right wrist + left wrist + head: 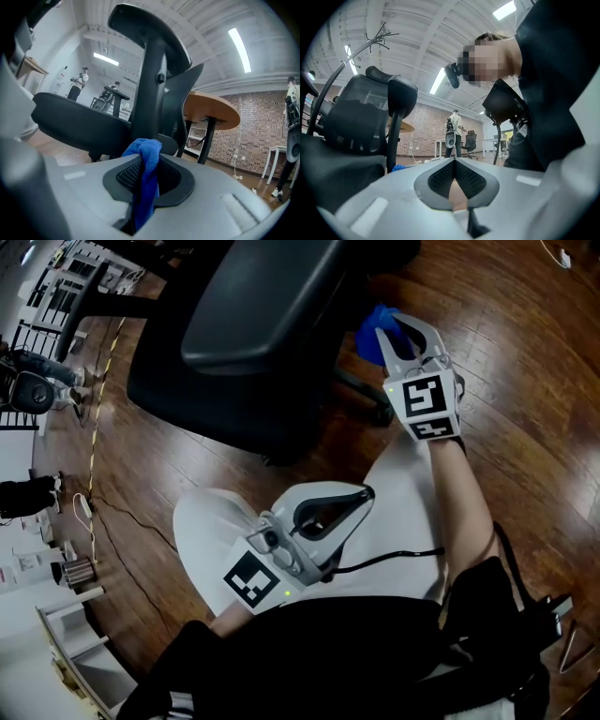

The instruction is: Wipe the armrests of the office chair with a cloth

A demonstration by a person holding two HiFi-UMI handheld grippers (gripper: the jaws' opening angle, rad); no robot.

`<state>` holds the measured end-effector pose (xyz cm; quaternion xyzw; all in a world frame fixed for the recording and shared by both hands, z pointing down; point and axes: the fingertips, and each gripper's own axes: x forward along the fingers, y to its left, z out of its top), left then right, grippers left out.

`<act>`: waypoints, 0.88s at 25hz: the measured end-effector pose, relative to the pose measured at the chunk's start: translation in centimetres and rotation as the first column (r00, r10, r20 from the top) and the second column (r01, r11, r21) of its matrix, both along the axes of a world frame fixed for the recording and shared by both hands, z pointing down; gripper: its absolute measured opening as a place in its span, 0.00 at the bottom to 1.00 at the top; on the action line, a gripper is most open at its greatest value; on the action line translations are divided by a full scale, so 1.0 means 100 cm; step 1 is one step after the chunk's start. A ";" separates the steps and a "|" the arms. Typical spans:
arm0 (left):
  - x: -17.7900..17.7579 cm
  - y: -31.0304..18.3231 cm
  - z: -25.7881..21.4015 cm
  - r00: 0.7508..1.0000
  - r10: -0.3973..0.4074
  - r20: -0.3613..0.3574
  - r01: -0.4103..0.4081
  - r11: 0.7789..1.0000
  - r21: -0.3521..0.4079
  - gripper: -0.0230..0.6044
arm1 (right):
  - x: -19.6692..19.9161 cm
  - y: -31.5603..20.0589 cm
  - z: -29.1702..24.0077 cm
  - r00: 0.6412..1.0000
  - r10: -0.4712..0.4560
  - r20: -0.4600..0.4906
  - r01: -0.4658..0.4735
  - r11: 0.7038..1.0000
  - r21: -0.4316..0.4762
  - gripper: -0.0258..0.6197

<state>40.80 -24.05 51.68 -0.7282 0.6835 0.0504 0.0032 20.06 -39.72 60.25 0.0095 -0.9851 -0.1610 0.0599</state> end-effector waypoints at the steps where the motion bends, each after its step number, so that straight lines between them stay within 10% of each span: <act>1: -0.001 0.000 0.001 1.000 -0.003 -0.004 0.003 1.000 0.000 0.04 | 0.004 -0.001 -0.013 0.999 -0.006 0.035 0.006 1.000 -0.015 0.11; 6: 0.001 0.005 -0.009 0.999 -0.023 0.030 0.022 0.999 0.024 0.04 | 0.033 0.014 -0.159 0.871 -0.283 0.401 0.339 0.938 -0.075 0.11; 10: -0.001 0.011 -0.012 0.999 -0.025 0.029 0.024 0.999 0.032 0.04 | 0.036 0.036 -0.220 0.749 -0.514 0.418 0.534 0.842 0.077 0.11; 22: -0.009 0.015 -0.009 1.000 -0.015 -0.011 0.015 0.999 0.037 0.04 | 0.025 0.011 -0.139 0.809 -0.417 0.415 0.506 0.853 -0.130 0.11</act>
